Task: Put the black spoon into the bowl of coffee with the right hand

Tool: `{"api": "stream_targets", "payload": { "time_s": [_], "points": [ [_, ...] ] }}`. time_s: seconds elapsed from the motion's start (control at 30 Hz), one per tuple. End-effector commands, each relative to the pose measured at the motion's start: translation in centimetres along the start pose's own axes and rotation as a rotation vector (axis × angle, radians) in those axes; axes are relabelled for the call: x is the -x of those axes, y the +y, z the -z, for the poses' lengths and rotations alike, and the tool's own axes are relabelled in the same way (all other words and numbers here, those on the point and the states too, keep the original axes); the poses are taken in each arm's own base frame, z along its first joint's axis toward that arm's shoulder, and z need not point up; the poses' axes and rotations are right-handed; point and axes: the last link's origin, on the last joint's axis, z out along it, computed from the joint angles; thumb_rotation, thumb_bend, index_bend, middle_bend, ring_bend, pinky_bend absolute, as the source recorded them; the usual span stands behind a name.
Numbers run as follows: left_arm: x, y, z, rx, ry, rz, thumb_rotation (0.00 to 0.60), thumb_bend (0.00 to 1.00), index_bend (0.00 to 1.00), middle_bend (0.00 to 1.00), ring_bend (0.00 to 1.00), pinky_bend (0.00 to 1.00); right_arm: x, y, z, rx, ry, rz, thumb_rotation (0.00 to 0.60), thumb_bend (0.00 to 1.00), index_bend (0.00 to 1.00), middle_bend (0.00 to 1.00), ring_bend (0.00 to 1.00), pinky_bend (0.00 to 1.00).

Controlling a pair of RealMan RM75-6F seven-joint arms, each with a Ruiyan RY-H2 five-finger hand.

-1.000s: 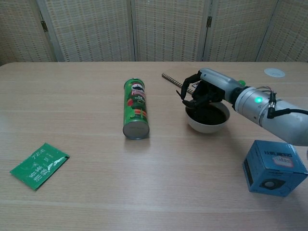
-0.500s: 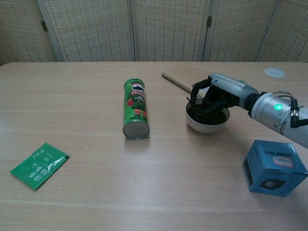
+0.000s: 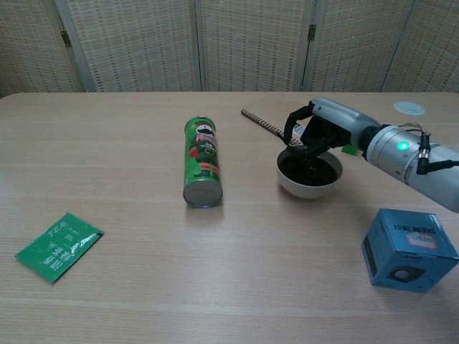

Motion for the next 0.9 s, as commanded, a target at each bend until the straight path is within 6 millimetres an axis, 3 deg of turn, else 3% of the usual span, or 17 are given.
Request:
{"api": "stream_targets", "payload": {
  "time_s": [0.03, 0.5, 0.9],
  "points": [
    [0.0, 0.0, 0.0, -0.002, 0.0, -0.001, 0.6, 0.23, 0.17, 0.14, 0.12, 0.17, 0.5, -0.6, -0.5, -0.01, -0.008, -0.006, 0.6, 0.45, 0.76, 1.0, 1.0, 1.0],
    [-0.1, 0.0, 0.1, 0.003, 0.001, -0.004, 0.6, 0.23, 0.17, 0.14, 0.12, 0.17, 1.8, -1.4, 0.8, -0.055, -0.061, -0.024, 0.6, 0.45, 0.76, 1.0, 1.0, 1.0],
    [0.0, 0.3, 0.2, 0.012, -0.004, -0.007, 0.6, 0.23, 0.17, 0.14, 0.12, 0.17, 0.7, 0.6, 3.1, -0.04, -0.081, 0.007, 0.6, 0.45, 0.76, 1.0, 1.0, 1.0]
  ]
}}
